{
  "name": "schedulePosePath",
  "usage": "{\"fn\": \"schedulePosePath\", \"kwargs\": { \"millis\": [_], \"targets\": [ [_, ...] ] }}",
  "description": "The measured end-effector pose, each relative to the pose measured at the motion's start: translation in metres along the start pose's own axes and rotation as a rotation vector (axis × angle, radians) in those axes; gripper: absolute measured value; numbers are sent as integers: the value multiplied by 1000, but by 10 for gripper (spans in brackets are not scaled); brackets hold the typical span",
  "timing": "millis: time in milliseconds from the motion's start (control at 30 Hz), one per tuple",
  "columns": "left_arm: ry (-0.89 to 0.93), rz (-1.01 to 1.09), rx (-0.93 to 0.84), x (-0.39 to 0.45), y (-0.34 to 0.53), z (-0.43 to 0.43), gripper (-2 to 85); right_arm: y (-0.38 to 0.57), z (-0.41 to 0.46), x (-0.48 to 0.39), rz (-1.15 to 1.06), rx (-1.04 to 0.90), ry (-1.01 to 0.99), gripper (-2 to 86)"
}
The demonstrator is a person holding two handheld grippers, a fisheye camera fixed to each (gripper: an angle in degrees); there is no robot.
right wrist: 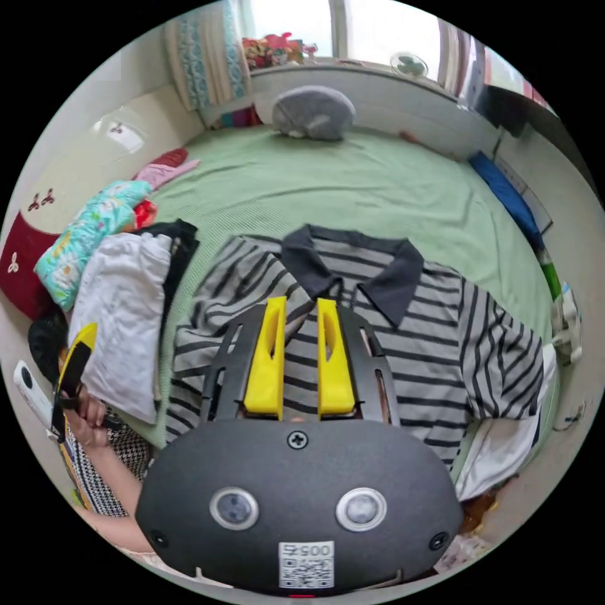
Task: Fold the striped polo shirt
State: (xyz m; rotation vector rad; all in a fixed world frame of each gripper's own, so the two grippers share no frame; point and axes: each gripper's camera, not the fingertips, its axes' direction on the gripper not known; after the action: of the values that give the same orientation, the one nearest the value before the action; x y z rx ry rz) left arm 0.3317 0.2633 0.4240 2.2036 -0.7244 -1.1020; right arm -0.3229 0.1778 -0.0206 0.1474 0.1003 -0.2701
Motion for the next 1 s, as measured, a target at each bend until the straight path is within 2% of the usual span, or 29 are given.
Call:
{"fn": "schedulePosePath", "kwargs": {
  "millis": [100,200,300,400,533,600,700,800,833,1000],
  "targets": [
    [-4,15,-37,3,-6,24,62,-6,3,8,28,27,21,73],
    [11,46,-101,5,-13,48,92,-29,-6,-15,-85,89,-54,93],
    [-71,73,-256,6,-20,82,108,-66,-4,-49,-191,90,-107,108],
    [-112,97,-367,7,-25,109,115,-109,20,-77,-250,22,-161,116],
    [20,66,-458,-4,-31,134,140,-163,68,-102,-277,-138,-199,118],
    [-13,46,-491,-11,-32,141,149,-180,86,-110,-282,-187,-183,122],
    [-27,46,-513,-15,-40,151,141,-201,112,-120,-291,-241,-102,107],
    [-44,71,-562,-13,-46,164,122,-212,133,-123,-267,-286,-19,42],
    [-54,77,-575,-13,-48,167,114,-214,133,-123,-260,-263,-11,3],
    [-6,24,-570,-26,-59,163,53,-230,105,-115,-224,-108,-64,-15]
  ]
}}
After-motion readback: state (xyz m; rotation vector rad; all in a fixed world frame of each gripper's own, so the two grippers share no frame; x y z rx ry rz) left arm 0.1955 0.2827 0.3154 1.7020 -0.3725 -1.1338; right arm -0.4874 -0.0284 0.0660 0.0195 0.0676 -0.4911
